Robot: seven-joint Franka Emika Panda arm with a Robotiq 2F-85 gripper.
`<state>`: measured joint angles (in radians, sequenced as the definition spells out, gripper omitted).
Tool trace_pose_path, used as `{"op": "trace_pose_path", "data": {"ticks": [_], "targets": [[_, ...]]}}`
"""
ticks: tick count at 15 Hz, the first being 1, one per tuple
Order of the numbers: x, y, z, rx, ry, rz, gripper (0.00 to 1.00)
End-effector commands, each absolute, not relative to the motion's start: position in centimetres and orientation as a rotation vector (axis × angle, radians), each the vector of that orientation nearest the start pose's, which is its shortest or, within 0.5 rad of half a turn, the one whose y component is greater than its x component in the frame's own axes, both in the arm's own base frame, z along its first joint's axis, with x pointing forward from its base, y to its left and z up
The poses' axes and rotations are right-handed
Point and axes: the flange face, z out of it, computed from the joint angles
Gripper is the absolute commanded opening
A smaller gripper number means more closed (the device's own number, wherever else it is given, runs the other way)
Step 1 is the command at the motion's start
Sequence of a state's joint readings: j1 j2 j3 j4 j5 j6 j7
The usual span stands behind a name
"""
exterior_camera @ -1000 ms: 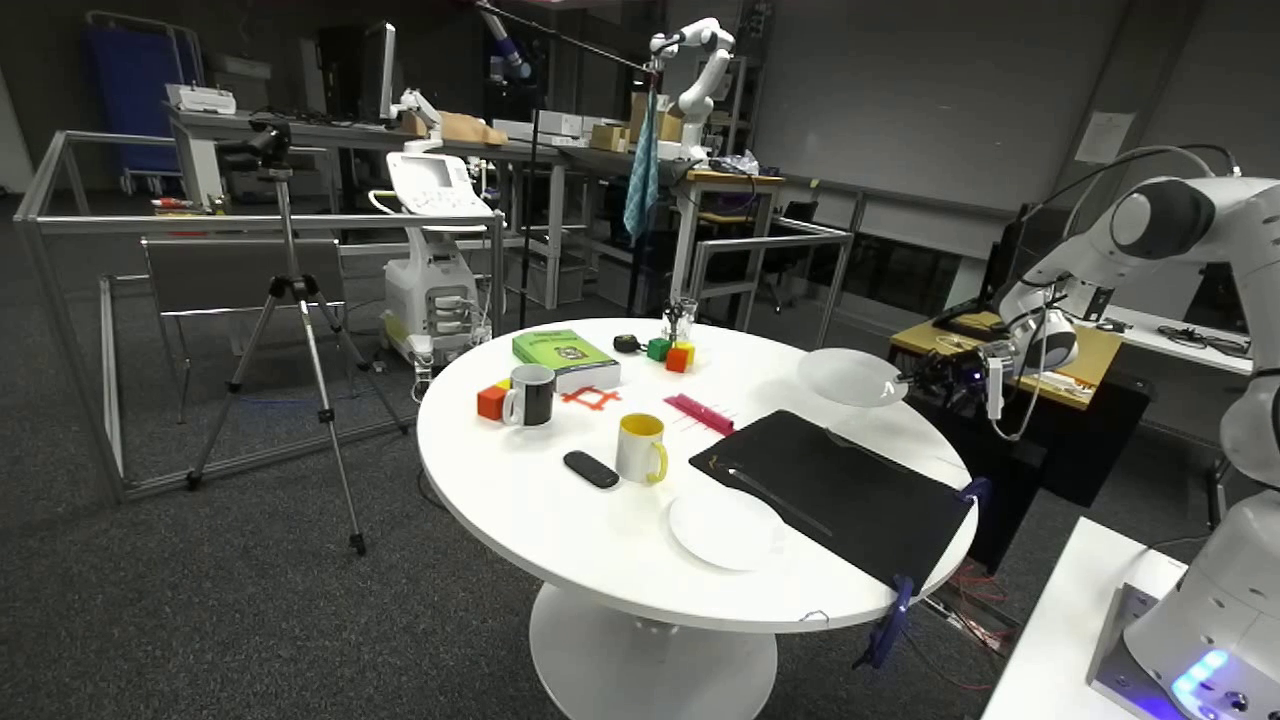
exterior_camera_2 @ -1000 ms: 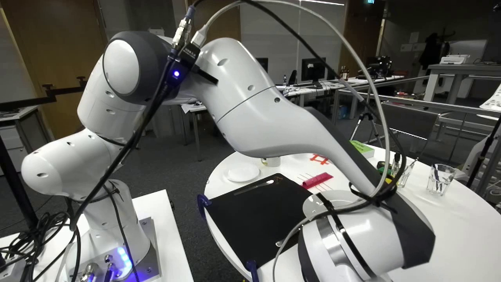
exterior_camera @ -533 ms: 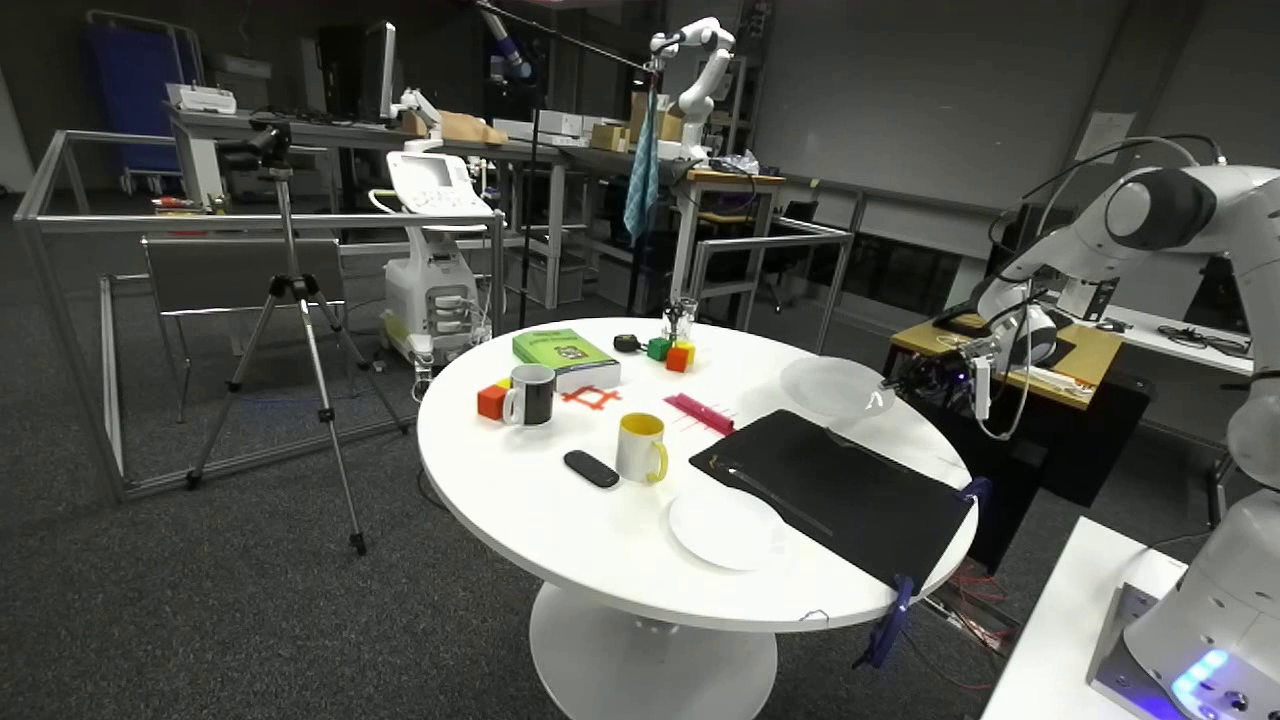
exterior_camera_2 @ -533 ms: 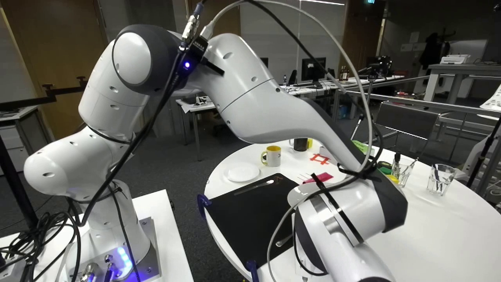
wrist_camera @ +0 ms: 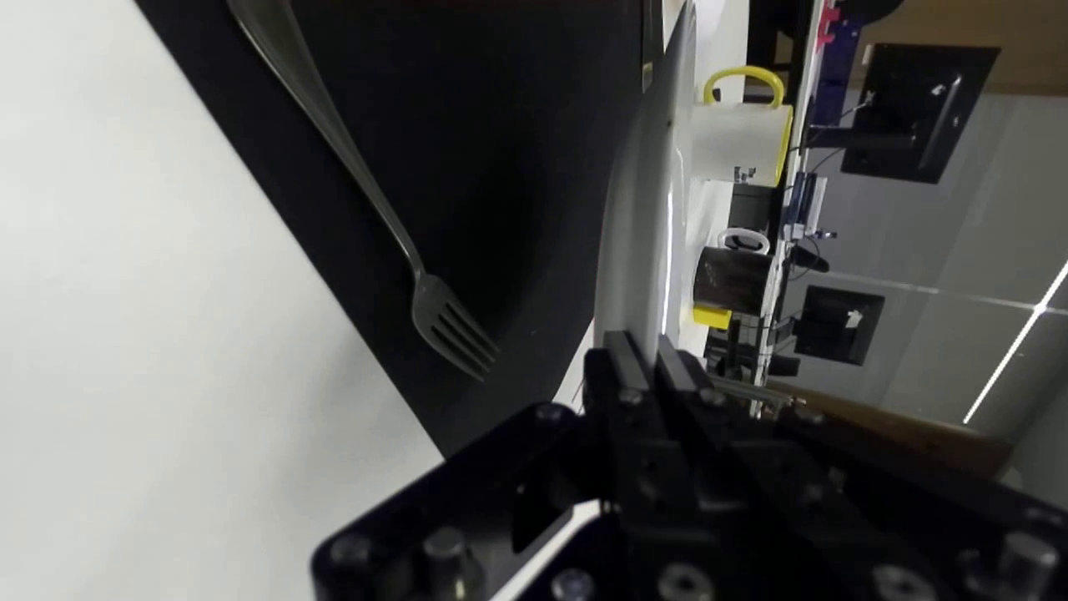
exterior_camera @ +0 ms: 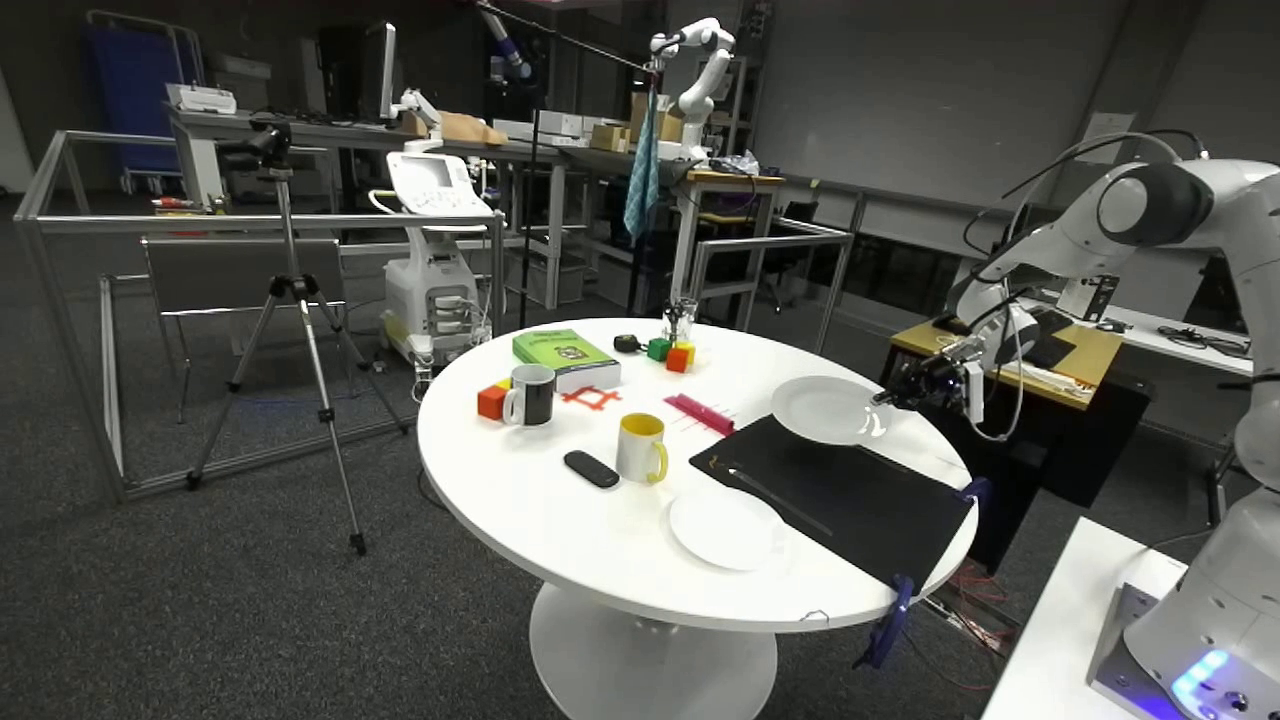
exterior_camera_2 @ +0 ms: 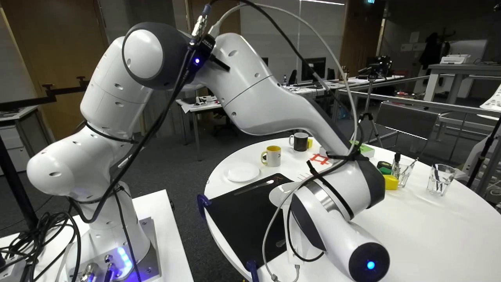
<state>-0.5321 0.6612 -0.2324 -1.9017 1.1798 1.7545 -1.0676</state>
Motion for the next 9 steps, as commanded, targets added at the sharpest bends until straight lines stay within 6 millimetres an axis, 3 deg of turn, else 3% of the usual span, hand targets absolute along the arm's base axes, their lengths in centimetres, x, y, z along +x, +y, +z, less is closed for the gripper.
{"op": "trace_pose_path", "data": {"ticks": [1, 9], "targets": [[46.0, -31.7, 17.1, -2.034, 0.388, -0.270, 0.01], [45.9, -29.2, 16.5, -2.080, 0.281, -0.141, 0.01]]}}
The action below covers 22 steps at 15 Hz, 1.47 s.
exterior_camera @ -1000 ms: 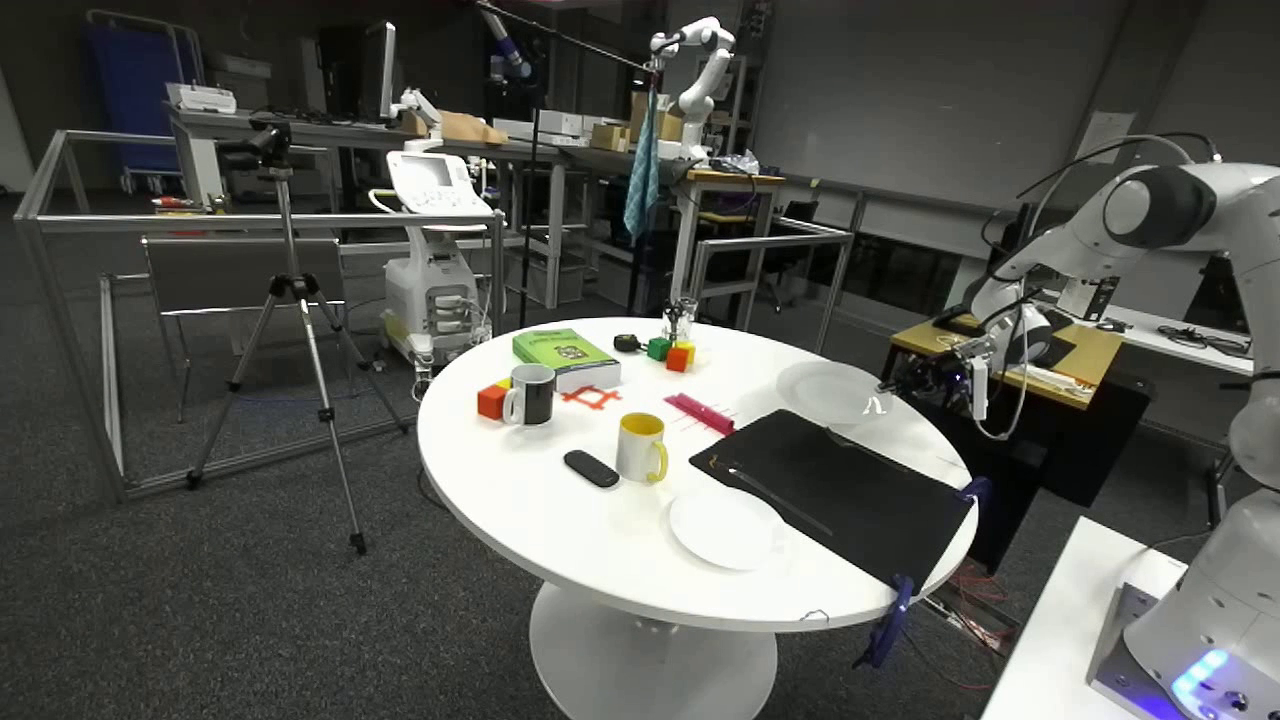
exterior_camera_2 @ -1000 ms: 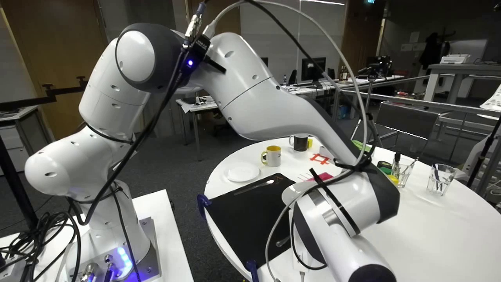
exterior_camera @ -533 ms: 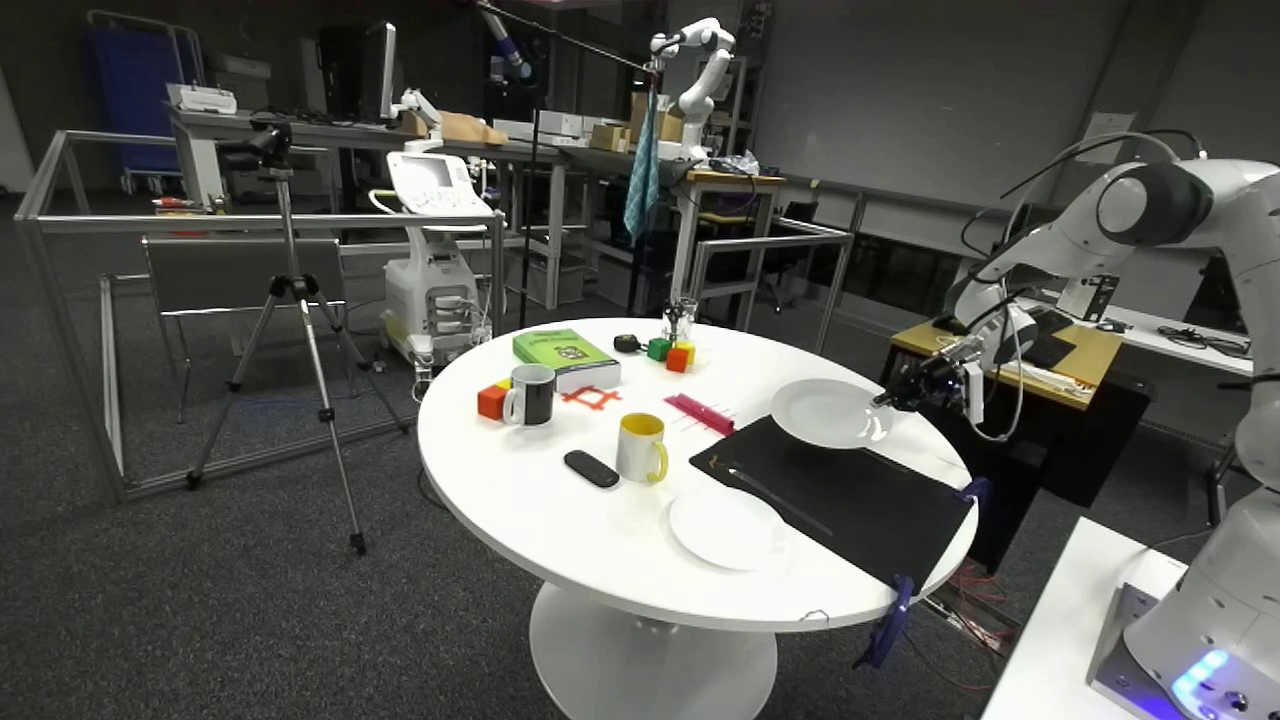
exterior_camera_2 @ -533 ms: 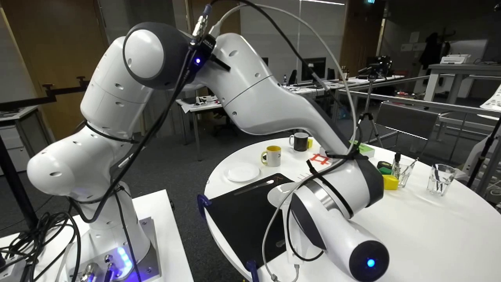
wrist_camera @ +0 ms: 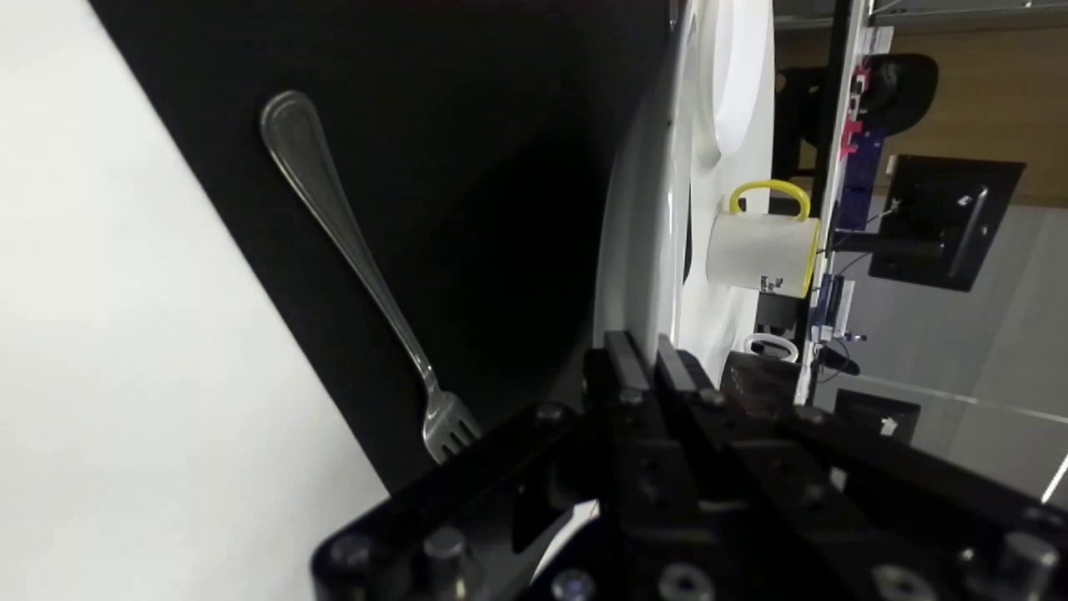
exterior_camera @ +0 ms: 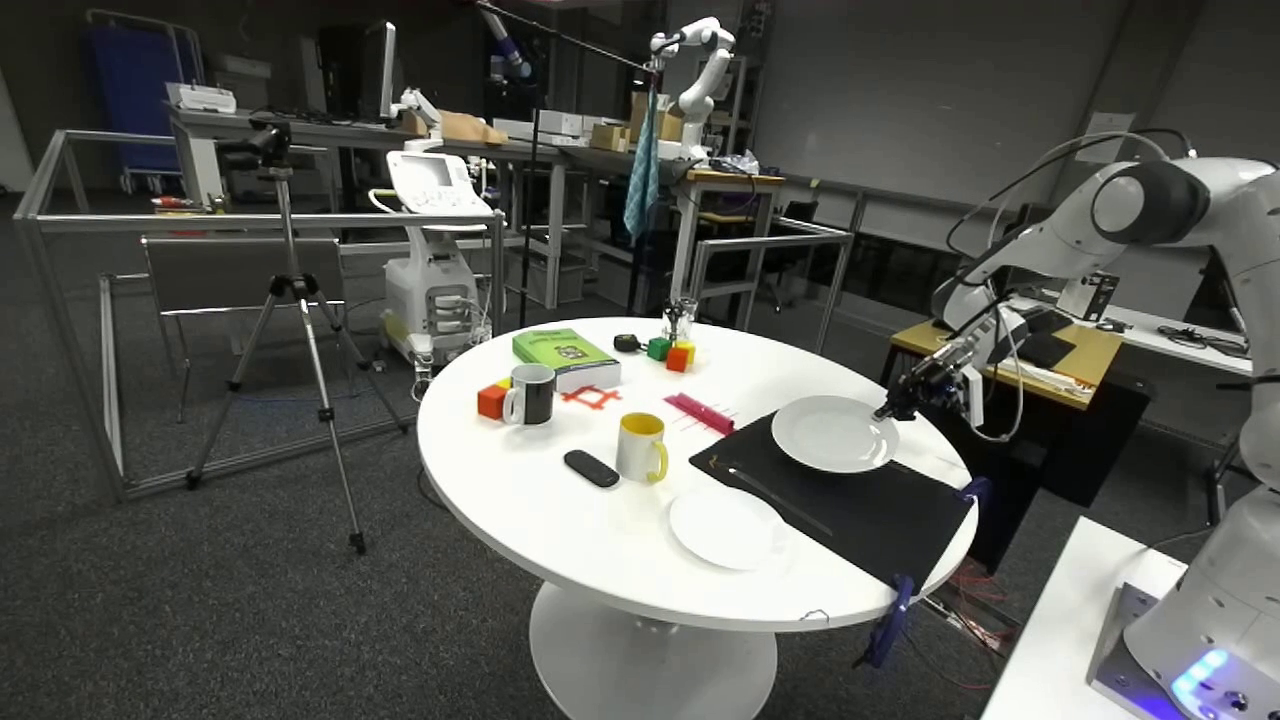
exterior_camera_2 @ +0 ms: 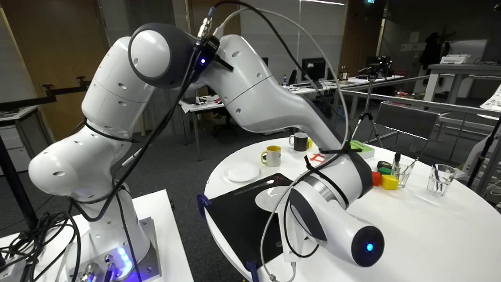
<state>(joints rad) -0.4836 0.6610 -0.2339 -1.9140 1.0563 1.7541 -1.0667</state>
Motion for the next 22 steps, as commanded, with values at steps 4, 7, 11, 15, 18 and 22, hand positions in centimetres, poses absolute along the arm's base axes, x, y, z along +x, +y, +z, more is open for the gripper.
{"op": "trace_pose_path", "data": {"ticks": [4, 7, 11, 15, 18, 22], "targets": [[45.9, -28.1, 16.0, -2.083, 0.239, -0.076, 0.01], [45.9, -27.6, 15.7, -2.087, 0.222, -0.047, 0.01], [46.0, -26.9, 15.5, -2.096, 0.200, -0.014, 0.01], [46.3, -26.3, 15.3, -2.103, 0.181, 0.009, 0.01], [46.6, -25.9, 15.1, -2.104, 0.169, 0.024, 0.01], [46.9, -25.6, 15.0, -2.090, 0.159, 0.026, 0.01]]}}
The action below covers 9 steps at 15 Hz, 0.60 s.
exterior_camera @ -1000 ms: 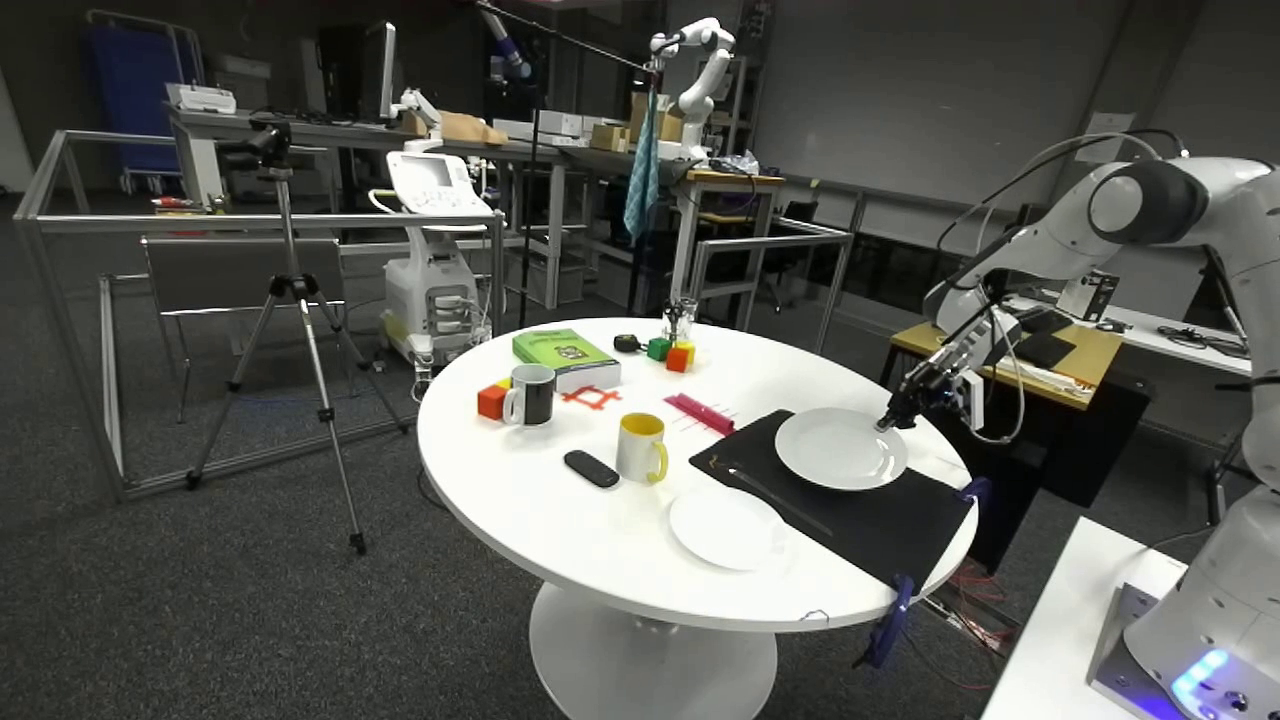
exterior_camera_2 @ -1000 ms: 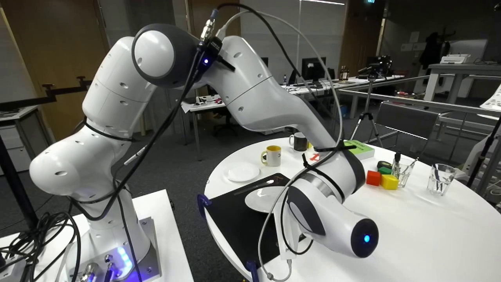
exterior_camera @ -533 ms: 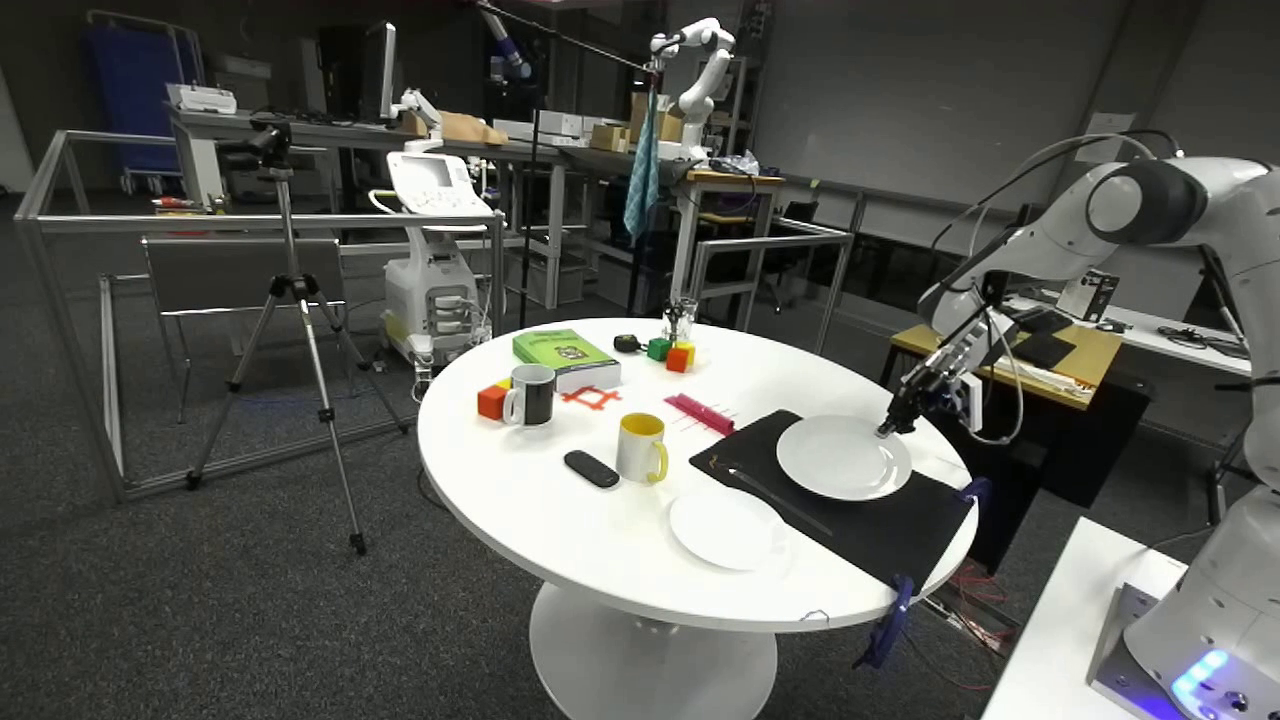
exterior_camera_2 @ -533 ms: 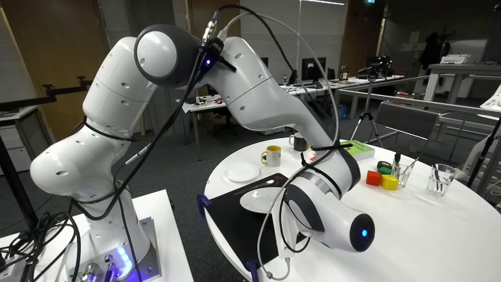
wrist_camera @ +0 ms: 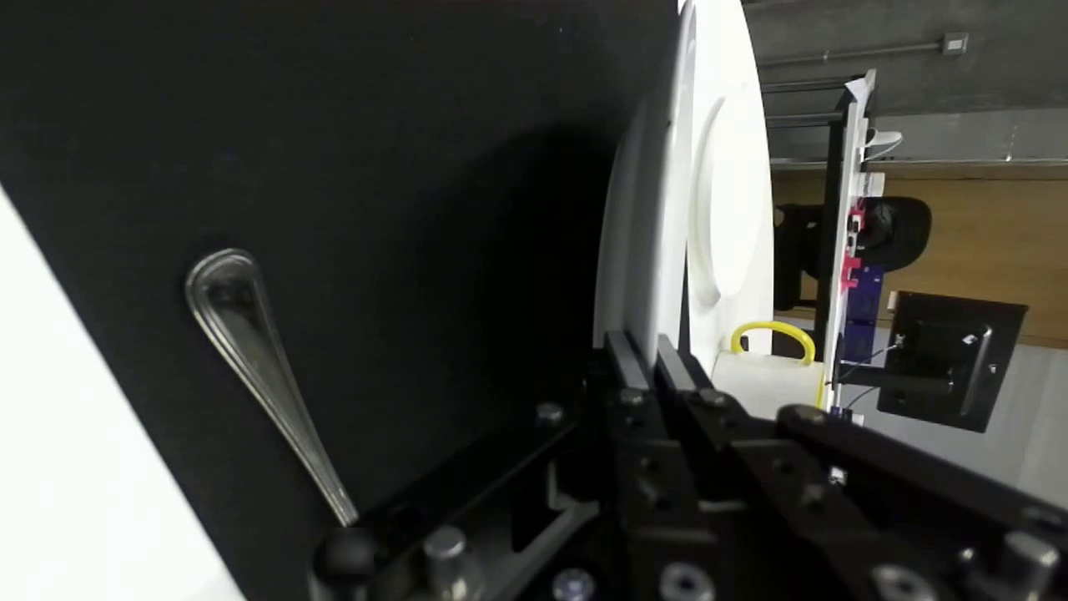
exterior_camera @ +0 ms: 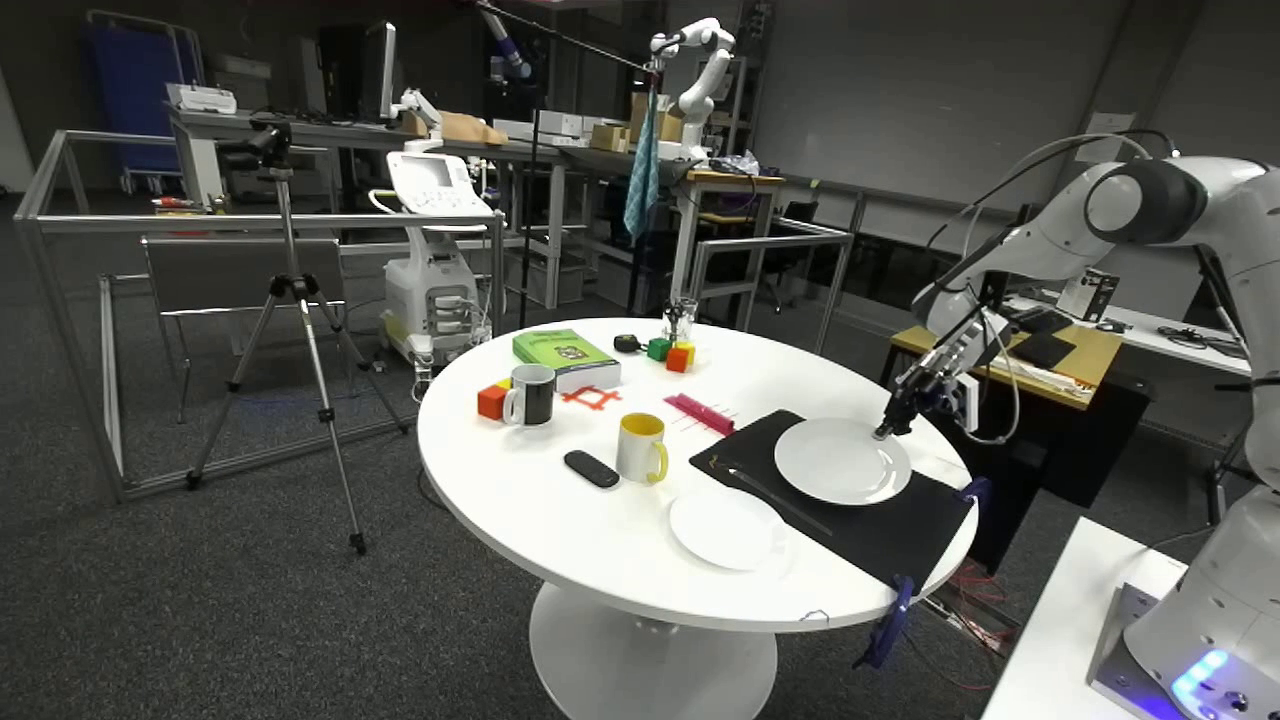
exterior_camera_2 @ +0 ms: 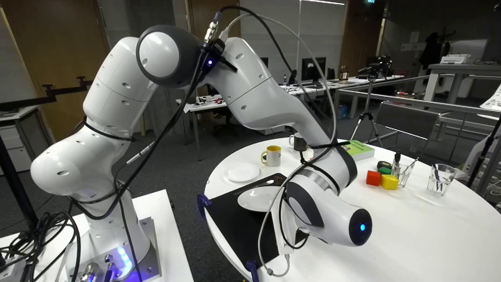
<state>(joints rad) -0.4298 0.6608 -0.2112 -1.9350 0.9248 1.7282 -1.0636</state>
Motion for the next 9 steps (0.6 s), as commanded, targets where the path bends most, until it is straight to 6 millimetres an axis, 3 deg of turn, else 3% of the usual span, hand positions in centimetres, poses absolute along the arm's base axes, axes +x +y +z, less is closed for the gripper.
{"op": "trace_pose_path", "data": {"ticks": [1, 9], "targets": [[46.97, -25.65, 14.92, -2.087, 0.159, 0.029, 0.01], [46.57, -26.43, 14.47, -2.050, 0.155, 0.039, 0.01]]}}
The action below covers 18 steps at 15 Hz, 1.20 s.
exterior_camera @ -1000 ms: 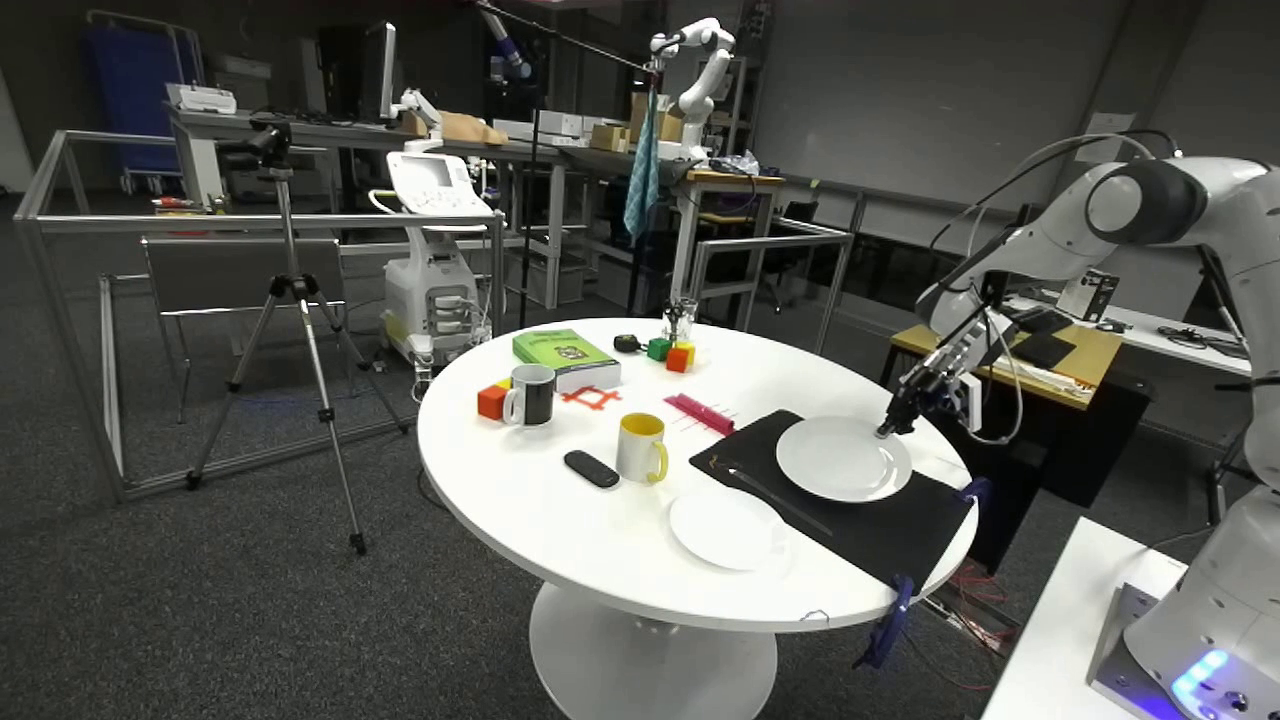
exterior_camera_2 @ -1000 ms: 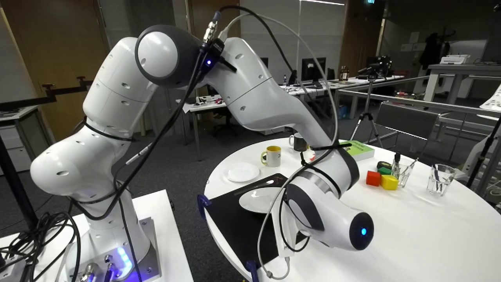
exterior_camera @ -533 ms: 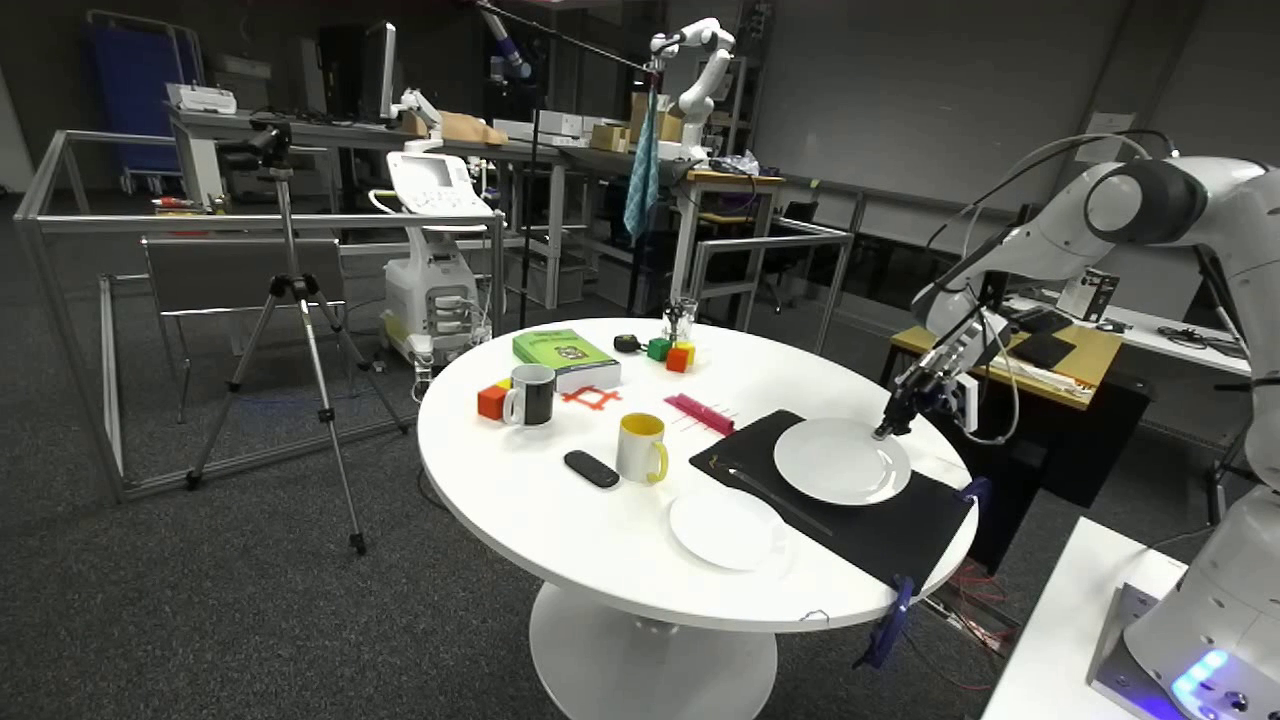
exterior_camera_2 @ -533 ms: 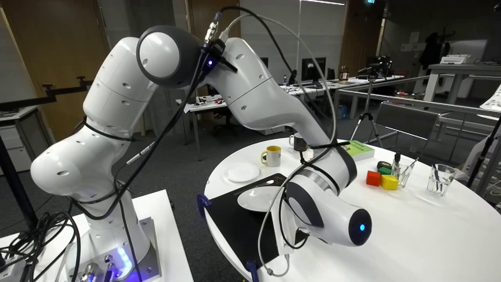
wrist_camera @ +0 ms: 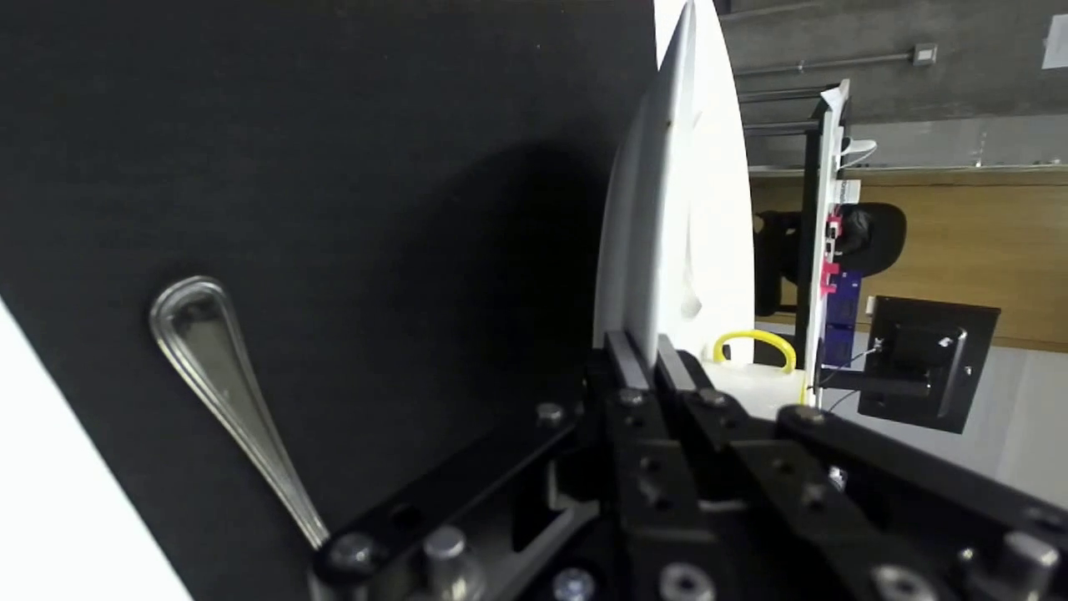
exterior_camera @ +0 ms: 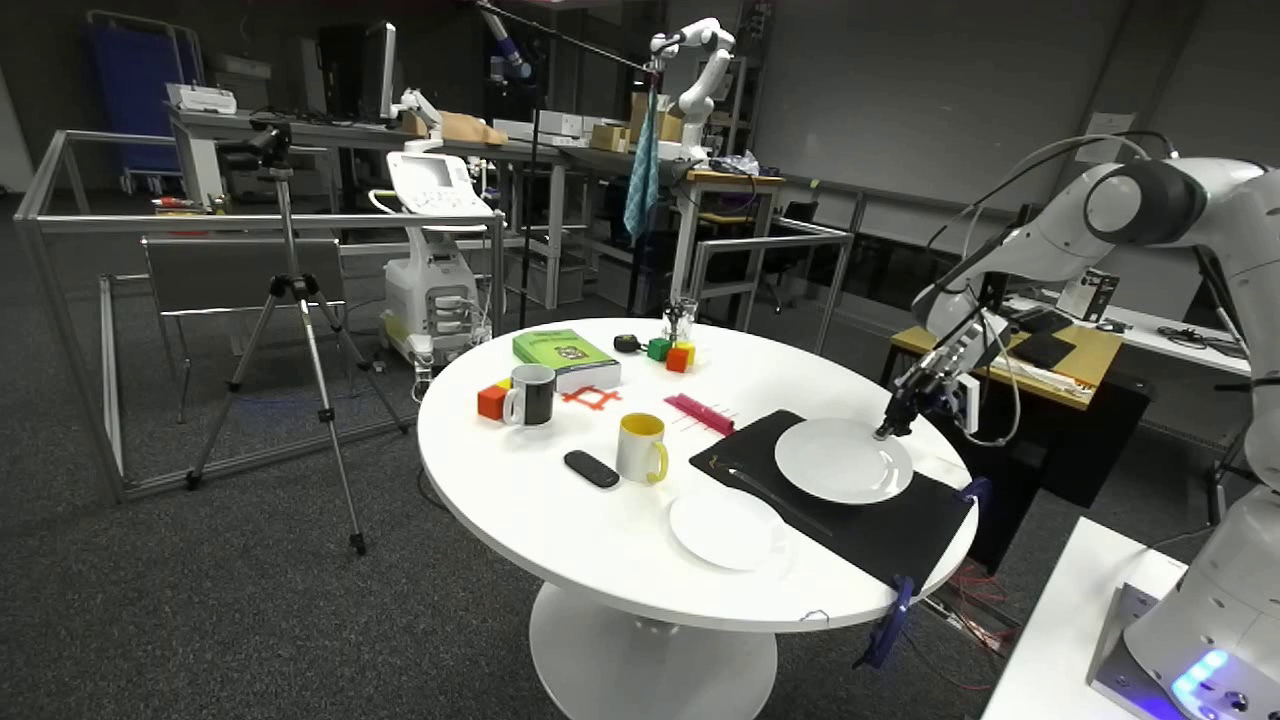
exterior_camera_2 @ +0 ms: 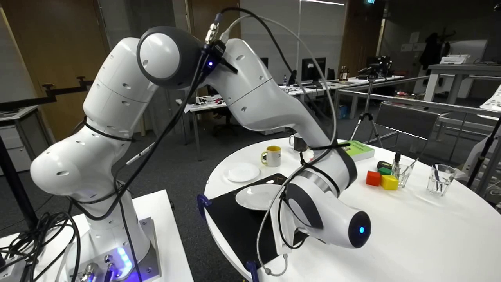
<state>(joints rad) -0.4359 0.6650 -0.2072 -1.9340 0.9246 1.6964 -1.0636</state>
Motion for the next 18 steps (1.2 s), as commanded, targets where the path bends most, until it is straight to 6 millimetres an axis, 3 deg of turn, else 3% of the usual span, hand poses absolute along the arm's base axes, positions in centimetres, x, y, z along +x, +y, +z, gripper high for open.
{"op": "trace_pose_path", "data": {"ticks": [1, 10, 18], "targets": [[46.5, -26.5, 14.4, -2.047, 0.156, 0.039, 0.01], [47.2, -26.8, 13.4, -2.061, 0.171, 0.035, 0.01], [49.4, -26.2, 12.2, -2.062, 0.165, 0.056, 0.01]]}}
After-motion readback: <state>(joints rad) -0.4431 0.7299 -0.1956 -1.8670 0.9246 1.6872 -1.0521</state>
